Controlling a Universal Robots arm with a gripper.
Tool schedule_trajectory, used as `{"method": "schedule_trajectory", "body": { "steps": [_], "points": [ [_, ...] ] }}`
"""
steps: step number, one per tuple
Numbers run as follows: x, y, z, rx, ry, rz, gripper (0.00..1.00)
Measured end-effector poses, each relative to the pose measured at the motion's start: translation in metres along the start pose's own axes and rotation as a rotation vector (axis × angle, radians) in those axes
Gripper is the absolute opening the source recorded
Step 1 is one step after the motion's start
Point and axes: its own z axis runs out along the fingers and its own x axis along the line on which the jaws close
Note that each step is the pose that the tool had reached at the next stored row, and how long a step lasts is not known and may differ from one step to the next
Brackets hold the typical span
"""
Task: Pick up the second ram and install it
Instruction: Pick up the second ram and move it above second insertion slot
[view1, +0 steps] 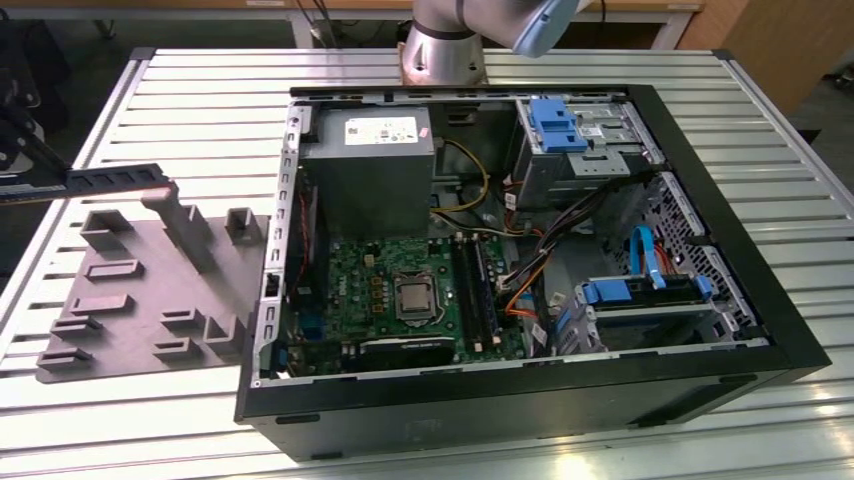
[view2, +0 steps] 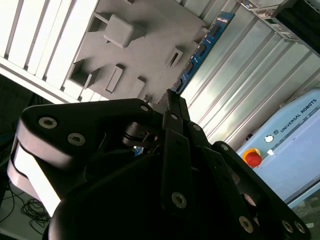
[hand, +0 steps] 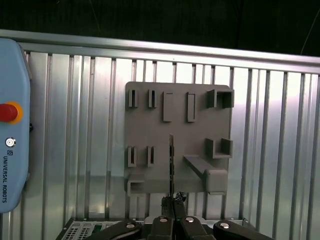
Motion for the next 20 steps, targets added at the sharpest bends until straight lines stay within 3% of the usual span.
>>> {"method": "schedule_trajectory", "body": {
  "steps": [20],
  "points": [
    [0.0005, -0.0132, 0.0005, -0.0001, 0.0000, 0.000, 0.12]
  ]
}}
